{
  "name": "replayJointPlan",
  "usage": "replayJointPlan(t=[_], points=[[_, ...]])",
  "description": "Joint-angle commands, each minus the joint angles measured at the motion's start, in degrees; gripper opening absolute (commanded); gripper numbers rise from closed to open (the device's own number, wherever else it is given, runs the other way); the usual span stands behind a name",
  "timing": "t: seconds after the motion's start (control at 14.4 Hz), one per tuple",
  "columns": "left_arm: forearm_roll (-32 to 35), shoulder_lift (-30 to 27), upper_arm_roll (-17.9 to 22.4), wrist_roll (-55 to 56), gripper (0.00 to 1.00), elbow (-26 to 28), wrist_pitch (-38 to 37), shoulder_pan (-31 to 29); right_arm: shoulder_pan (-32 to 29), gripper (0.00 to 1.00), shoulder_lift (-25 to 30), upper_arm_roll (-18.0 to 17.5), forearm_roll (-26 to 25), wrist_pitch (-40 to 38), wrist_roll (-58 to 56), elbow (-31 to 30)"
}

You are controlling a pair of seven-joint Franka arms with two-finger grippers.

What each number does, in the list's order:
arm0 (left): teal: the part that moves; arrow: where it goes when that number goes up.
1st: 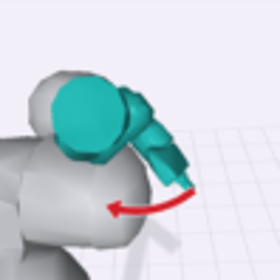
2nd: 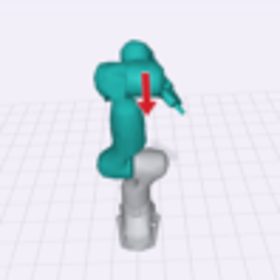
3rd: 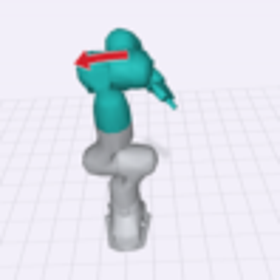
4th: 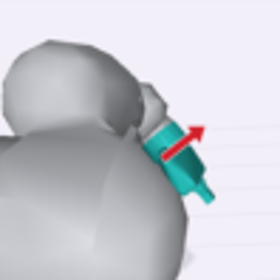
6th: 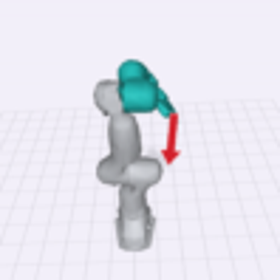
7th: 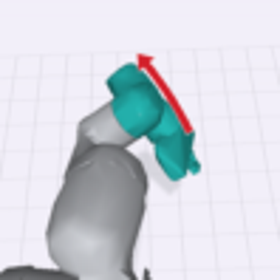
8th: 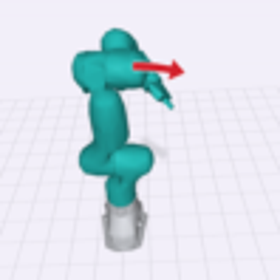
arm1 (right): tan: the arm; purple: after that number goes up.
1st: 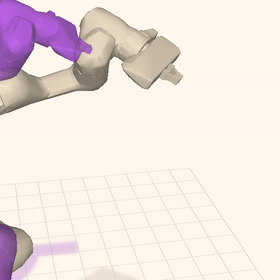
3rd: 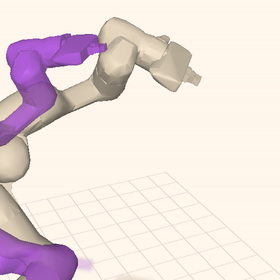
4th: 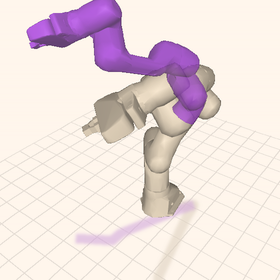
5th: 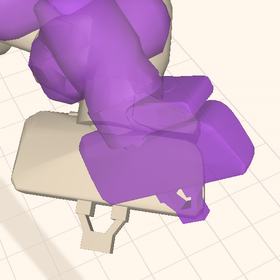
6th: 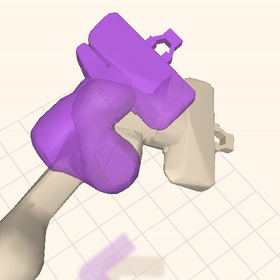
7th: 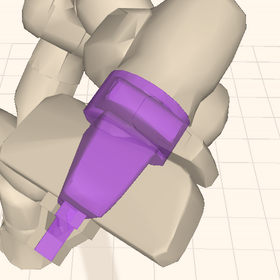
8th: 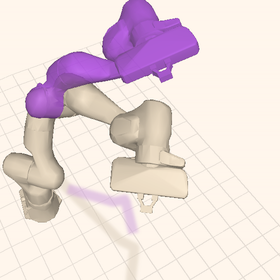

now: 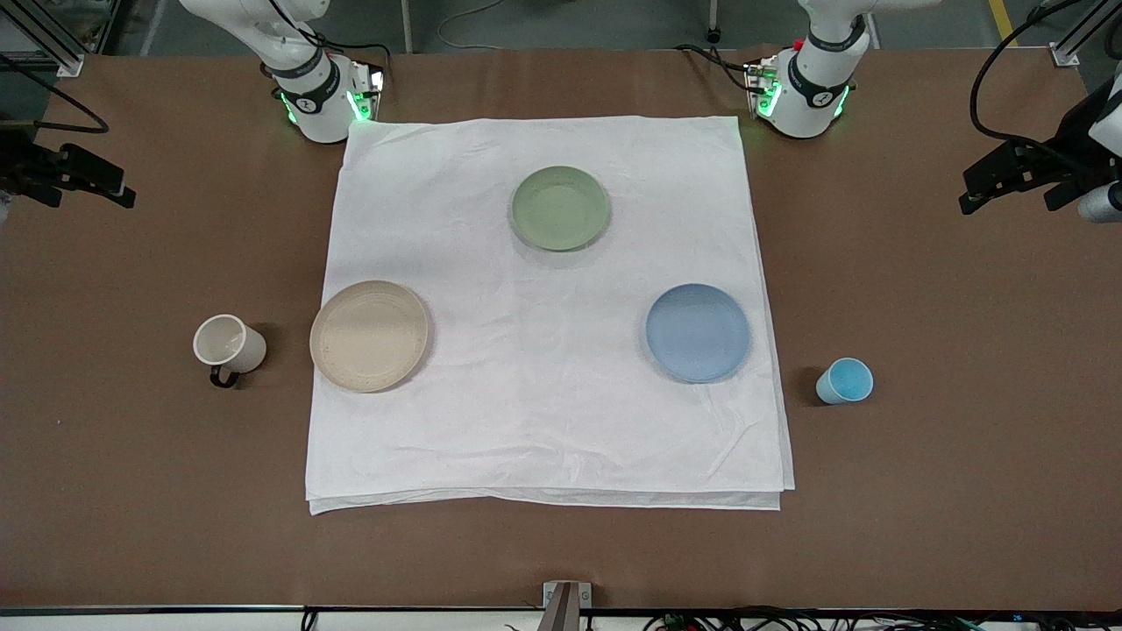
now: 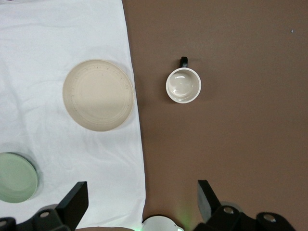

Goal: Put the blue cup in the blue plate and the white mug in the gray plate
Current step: 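Reach the left gripper to the blue cup while the right gripper reaches the mug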

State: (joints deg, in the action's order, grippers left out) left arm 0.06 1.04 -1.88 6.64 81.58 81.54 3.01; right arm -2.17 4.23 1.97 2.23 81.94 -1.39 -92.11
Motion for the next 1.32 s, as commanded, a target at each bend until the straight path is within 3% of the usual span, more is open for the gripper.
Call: replayJointPlan(t=[0.0,0.28,0.49,0.83,1.04,1.25], points=[[1.0,-0.4,-0.1,-0.5,1.00,-0.3,-0.2,0.2,-1.1,1.00,2.1,-0.7,1.0,0.1,0.9,-2.0],[1.1,0.6,0.3,-1.0,1.00,-0.3,0.0,-0.4,-1.1,1.00,1.8,-0.7,0.9,1.1,0.7,-2.1],[1.2,5.7,0.5,-3.3,1.00,1.3,3.8,-1.4,-2.1,1.00,-5.7,-0.5,0.3,12.8,0.6,-5.4],[3.9,7.0,0.7,-2.2,1.00,22.5,31.7,-1.9,-3.7,1.00,-21.3,-0.4,-2.0,31.4,0.2,-6.2],[3.1,11.9,0.3,-1.7,1.00,25.9,39.0,-3.9,-5.2,1.00,-28.6,-0.4,-3.4,40.3,0.0,-6.3],[2.5,16.9,0.3,-1.5,0.88,28.7,46.3,-4.0,-6.7,0.97,-32.3,-0.5,-3.3,45.7,-1.0,-8.7]])
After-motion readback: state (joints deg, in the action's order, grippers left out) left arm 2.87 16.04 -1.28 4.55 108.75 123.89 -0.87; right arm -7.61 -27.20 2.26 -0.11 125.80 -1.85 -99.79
